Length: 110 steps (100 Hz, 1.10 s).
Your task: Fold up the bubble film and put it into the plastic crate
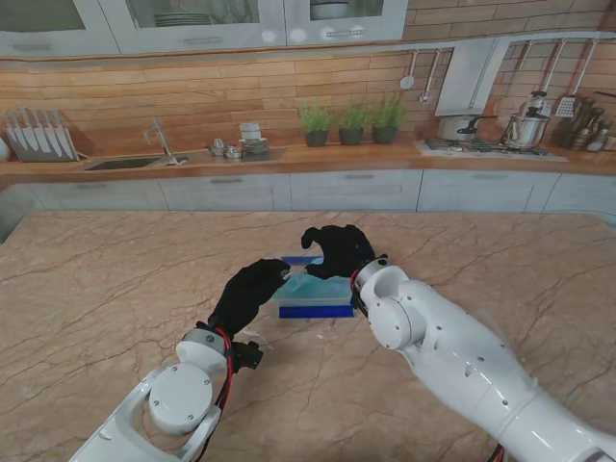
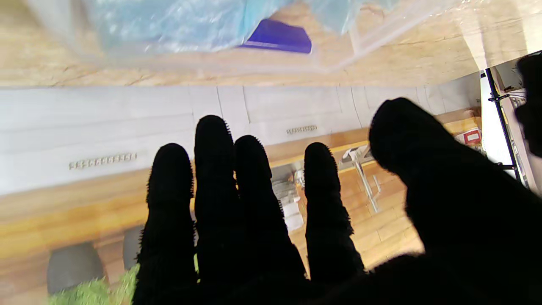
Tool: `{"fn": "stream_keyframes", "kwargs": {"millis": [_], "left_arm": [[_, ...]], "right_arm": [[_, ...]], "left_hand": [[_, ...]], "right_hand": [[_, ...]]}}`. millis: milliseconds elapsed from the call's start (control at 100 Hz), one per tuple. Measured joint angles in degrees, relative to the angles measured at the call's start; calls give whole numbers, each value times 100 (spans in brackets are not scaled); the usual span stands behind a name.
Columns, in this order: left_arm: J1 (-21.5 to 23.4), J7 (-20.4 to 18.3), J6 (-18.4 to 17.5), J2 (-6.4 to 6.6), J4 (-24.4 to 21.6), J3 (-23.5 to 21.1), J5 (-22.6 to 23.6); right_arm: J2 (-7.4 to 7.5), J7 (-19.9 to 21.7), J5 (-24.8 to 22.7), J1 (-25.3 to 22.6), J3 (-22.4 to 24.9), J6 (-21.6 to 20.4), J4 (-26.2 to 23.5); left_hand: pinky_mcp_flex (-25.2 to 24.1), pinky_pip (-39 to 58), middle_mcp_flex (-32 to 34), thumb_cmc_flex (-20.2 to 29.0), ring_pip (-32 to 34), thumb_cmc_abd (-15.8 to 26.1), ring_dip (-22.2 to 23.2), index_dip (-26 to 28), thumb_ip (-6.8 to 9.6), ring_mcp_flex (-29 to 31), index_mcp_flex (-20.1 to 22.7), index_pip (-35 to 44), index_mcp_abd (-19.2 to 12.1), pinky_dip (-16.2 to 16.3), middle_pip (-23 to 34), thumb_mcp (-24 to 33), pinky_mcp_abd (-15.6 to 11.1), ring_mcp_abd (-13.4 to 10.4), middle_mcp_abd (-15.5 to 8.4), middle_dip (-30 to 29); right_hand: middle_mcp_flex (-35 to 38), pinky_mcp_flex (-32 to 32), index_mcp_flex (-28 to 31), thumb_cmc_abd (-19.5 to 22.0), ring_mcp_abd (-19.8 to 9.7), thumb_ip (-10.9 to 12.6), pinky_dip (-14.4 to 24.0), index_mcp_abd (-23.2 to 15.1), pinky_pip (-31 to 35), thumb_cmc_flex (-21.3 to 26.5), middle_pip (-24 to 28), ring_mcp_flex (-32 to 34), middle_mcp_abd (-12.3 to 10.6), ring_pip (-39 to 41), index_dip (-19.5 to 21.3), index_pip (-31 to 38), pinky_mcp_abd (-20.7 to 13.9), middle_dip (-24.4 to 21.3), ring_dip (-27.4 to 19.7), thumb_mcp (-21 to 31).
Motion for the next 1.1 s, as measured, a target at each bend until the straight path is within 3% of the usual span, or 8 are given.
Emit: {"fn": "stream_keyframes", "kwargs": {"millis": [230,350,470,610,750,790,960,1100], "left_arm": [[340,-612,186,195,-487,-374,390],[437,-1290,440,339,-663,-589,674],[495,-1643,722,489,-749,-684,759],[573,-2493,864,661,-857,-875,1011],[607,-2455,1105,768,-862,-837,1173],[616,-2465,1190,776,-862,-832,1152],[598,-2536,1273,799,-824,-738,1135],[506,-2557,1320,807,-725,-633,1192]], "right_arm": [[309,669,-1106,-997,1355,-118,-1243],[414,1084,-1489,-1535,2127,-177,-1707],[512,1382,-2044,-2011,2821,-308,-2026],[630,1691,-2508,-2477,3524,-472,-2223],[694,1801,-2776,-2887,4005,-380,-2314],[704,1842,-2876,-2999,4120,-297,-2326],[748,2769,-2891,-3354,4273,1044,-2460],[744,3024,-2973,-3509,4437,1108,-2413]], "left_hand": [[386,552,728,1,411,173,276,61,0,595,401,-14,184,275,-7,-183,314,286,69,118],[565,745,989,2,551,236,289,134,0,832,575,-17,209,410,87,-239,397,368,123,131],[779,1133,1376,2,930,272,426,258,0,1158,677,104,384,707,343,-302,623,548,197,272],[1191,1460,1717,5,1439,375,581,275,0,1498,767,263,430,1013,638,-360,803,668,242,396],[1308,1525,1760,5,1562,378,628,331,0,1599,924,348,525,1118,707,-361,897,722,245,402],[1314,1529,1760,5,1568,428,628,331,0,1600,925,378,526,1132,708,-367,910,732,245,402],[1260,1531,1758,5,1569,428,628,331,0,1583,926,405,529,1139,708,-367,914,736,248,402],[1164,1531,1755,5,1569,429,628,331,0,1516,926,407,529,1139,708,-367,914,736,249,402]], "right_hand": [[-1,-90,250,410,-3,-23,0,-3,0,3,-35,0,3,0,-34,6,-1,-2,0,-396],[146,-146,552,576,51,50,-1,-48,0,13,-70,1,16,0,49,-21,-1,-10,66,-713],[628,-14,907,580,113,50,82,-150,0,57,-22,242,18,297,-56,272,-1,-10,304,-965],[1171,296,1245,590,181,50,218,-181,108,61,198,725,19,718,-198,710,122,60,520,-1054],[1265,370,1465,693,199,50,283,-185,279,-5,330,785,19,997,-164,784,173,140,675,-1325],[1265,384,1593,827,204,49,337,-185,313,-230,344,785,19,1058,217,609,198,199,725,-1395],[1267,413,1738,1009,307,43,413,-73,445,-484,431,832,149,1265,693,263,326,275,819,-1556],[1267,357,1735,1336,309,43,418,-73,493,-665,475,829,153,1278,761,189,329,288,871,-1706]]}}
